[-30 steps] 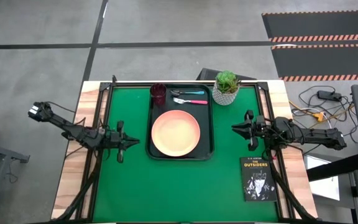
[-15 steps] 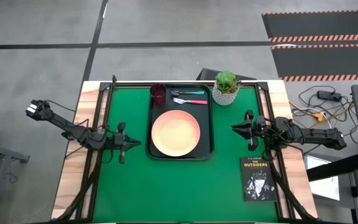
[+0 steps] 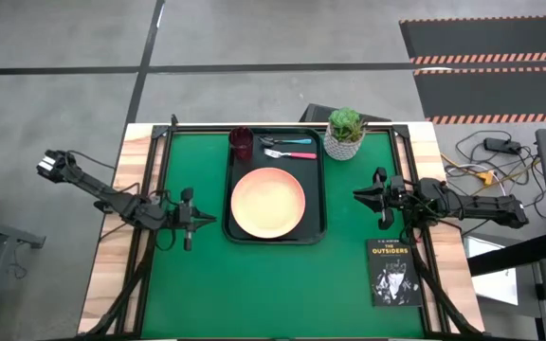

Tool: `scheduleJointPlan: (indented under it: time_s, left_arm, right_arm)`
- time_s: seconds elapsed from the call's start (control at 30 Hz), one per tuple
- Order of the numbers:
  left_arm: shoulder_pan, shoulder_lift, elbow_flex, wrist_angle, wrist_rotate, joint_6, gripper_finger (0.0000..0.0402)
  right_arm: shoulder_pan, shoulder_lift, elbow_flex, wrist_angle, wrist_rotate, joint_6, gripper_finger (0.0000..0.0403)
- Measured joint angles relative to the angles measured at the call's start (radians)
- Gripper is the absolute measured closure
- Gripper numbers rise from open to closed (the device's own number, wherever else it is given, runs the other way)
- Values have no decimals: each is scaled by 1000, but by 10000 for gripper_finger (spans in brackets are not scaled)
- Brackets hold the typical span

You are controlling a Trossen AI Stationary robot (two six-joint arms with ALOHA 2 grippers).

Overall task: Pick and place plate/cup/fork/spoon on tray
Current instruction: Return to Home Position

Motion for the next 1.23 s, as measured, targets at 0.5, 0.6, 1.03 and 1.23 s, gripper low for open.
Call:
scheduleJointPlan:
  time_s: [0.5,0.6,1.03,1.23]
  left_arm:
    - [0,77,0,0,0,0,400]
    - [0,93,0,0,0,0,400]
    - [0,166,0,0,0,0,400]
    - [0,197,0,1,0,0,400]
  right_arm:
    - [0,0,0,0,0,0,351]
    - [0,0,0,0,0,0,351]
    - [0,0,0,0,0,0,351]
    - [0,0,0,0,0,0,351]
